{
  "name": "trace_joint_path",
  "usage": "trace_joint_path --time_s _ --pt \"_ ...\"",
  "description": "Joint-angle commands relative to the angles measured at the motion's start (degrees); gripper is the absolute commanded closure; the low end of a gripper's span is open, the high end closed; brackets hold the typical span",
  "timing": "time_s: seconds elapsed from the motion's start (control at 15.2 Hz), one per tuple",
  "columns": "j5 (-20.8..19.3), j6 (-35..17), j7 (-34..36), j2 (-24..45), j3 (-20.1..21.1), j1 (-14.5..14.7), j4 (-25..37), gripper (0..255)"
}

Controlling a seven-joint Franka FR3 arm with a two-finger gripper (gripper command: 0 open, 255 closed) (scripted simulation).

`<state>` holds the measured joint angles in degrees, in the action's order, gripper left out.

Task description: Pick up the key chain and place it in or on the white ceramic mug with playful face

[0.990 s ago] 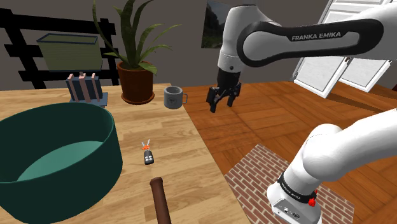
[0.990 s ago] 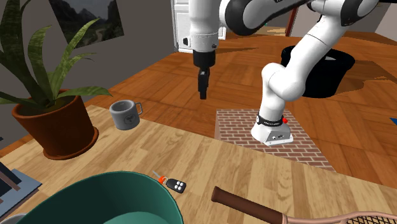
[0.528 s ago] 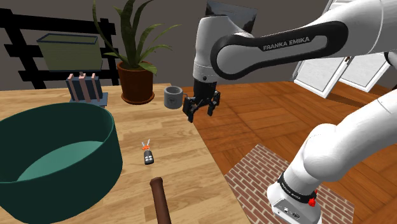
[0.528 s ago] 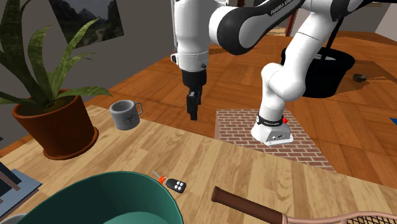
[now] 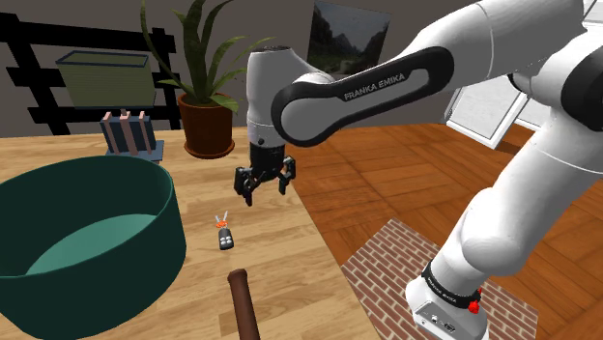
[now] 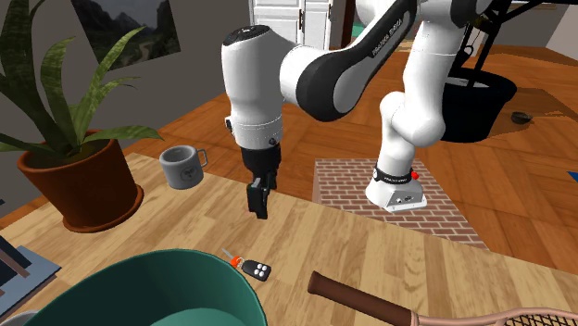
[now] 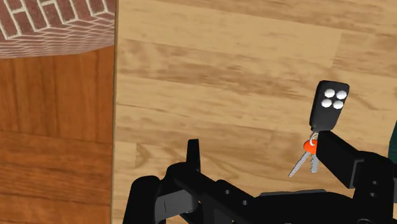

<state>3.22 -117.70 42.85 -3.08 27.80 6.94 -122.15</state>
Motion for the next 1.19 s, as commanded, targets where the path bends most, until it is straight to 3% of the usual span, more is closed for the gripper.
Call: trace_joint_path --time_s 0.0,0.46,1.12 --pt "-2.3 -0.9 3.4 4.9 1.2 0.7 3.5 0" --pt "-10.6 -1.4 13.5 21.1 1.8 6.0 17.2 0" --pt "-12.3 -6.3 14.6 23.8 1.0 6.6 14.6 0"
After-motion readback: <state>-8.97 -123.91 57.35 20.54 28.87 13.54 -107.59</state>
